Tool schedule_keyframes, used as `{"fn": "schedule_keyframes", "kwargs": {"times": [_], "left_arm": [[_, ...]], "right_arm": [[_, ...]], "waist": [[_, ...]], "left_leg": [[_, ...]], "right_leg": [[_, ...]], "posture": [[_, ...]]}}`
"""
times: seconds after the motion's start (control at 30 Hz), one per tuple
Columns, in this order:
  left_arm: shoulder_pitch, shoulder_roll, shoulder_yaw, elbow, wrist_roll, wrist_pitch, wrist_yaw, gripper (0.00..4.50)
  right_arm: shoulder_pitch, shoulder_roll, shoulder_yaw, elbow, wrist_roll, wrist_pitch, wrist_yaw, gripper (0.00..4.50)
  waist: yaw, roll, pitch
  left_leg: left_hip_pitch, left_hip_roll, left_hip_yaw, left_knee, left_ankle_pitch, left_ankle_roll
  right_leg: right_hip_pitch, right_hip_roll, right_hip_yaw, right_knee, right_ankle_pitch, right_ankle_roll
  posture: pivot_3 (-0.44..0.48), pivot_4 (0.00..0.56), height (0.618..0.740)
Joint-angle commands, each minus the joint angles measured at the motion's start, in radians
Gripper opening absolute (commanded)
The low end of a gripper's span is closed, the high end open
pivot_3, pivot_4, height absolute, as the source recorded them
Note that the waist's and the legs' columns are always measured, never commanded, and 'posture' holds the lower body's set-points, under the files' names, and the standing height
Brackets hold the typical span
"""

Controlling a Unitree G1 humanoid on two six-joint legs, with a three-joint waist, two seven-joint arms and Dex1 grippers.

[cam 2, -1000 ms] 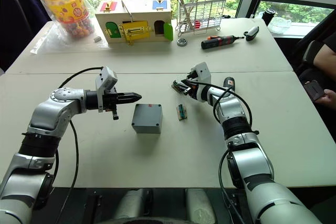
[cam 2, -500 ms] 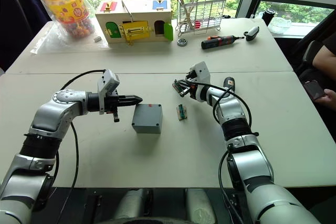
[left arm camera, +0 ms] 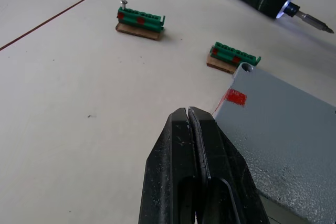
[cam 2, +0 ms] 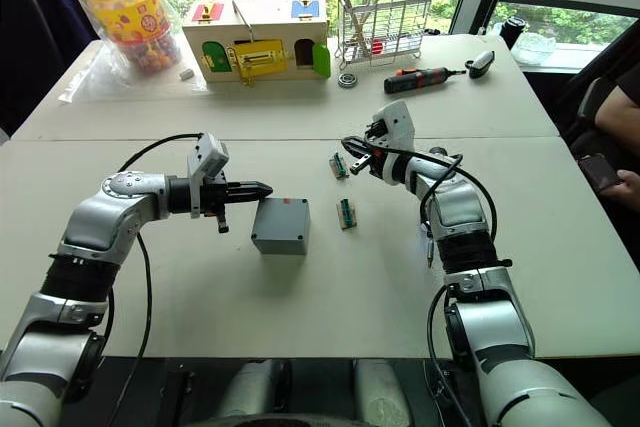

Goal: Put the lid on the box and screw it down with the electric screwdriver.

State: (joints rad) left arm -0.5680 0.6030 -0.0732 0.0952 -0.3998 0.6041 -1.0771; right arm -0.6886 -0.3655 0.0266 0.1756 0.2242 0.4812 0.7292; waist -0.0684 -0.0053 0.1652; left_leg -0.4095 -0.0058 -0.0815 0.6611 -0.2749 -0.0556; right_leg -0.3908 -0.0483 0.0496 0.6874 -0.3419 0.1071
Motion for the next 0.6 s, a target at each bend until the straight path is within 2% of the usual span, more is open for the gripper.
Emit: {"fn": "schedule_keyframes", "kwargs": {"times": [0.03,0.13,0.23,0.37,0.6], "left_arm": [[-0.020,0.042,0.055,-0.090,-0.076,0.047,-0.049,0.00],[0.005,0.093,0.047,-0.160,-0.103,0.077,-0.088,0.00],[0.037,0.145,0.031,-0.216,-0.110,0.093,-0.119,0.00],[0.078,0.200,-0.014,-0.233,-0.057,0.055,-0.143,0.00],[0.077,0.199,-0.025,-0.197,-0.031,0.029,-0.135,0.00]], "right_arm": [[0.084,-0.038,0.007,-0.292,0.110,0.123,0.055,0.04],[0.177,-0.054,0.030,-0.458,0.161,0.205,0.050,0.04],[0.243,-0.043,0.057,-0.545,0.179,0.247,0.021,0.04],[0.278,-0.009,0.102,-0.562,0.170,0.251,-0.018,0.04],[0.260,0.011,0.136,-0.504,0.144,0.212,-0.041,0.04]], "waist": [[0.000,0.000,0.000],[0.000,0.000,0.000],[0.000,0.000,0.000],[0.001,0.000,0.000],[0.016,0.000,0.000]], "left_leg": [[0.000,0.000,0.000,0.000,0.000,0.000],[0.000,0.000,-0.001,0.000,0.000,0.001],[0.000,0.000,0.000,0.000,-0.003,0.006],[0.001,0.000,-0.001,0.000,-0.003,0.006],[0.000,0.000,0.000,0.000,-0.003,0.006]], "right_leg": [[0.000,0.000,0.000,0.000,0.000,0.000],[0.000,0.000,0.000,0.000,0.000,0.000],[0.001,0.000,0.000,0.000,0.000,0.000],[0.001,0.000,0.000,0.000,0.000,0.000],[0.001,0.000,0.000,0.000,0.000,0.000]], "posture": [[0.000,0.150,0.740],[0.000,0.150,0.740],[0.000,0.150,0.740],[0.000,0.150,0.740],[0.000,0.150,0.740]]}}
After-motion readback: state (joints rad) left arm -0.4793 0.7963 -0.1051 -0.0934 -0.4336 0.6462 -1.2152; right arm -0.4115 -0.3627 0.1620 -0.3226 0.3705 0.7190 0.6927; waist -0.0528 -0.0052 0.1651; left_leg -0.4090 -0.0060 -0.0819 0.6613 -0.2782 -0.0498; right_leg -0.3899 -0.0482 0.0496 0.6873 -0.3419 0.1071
